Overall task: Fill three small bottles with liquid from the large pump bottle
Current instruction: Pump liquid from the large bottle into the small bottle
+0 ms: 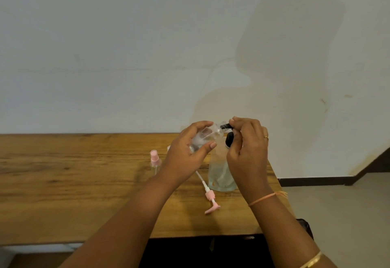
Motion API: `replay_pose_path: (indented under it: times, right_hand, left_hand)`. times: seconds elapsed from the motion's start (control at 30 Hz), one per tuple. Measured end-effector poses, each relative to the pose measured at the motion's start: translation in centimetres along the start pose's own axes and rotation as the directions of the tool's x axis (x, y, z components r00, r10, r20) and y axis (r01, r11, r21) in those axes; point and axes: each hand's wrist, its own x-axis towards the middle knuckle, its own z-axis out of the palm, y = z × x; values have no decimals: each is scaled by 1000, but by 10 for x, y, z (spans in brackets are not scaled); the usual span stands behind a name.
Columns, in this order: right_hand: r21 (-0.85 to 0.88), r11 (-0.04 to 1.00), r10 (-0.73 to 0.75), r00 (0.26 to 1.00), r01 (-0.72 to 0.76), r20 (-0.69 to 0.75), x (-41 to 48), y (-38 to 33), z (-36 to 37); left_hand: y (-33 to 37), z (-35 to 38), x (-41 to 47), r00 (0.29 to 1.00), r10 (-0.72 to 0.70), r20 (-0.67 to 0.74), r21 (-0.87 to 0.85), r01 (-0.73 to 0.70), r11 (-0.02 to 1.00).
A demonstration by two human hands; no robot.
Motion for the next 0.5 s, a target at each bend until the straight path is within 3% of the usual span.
replay_pose_path:
  times: [0.33, 0.5]
  right_hand:
    - [-110, 991, -77, 996, 80, 36, 1, 6, 2]
    - [-79, 994, -70, 997, 72, 20, 1, 4, 0]
  left_hand:
    - [-2, 0, 2, 1000, 0, -9, 41, 0, 999]
    - [-1, 1, 2, 1000, -5, -15, 39, 5, 999]
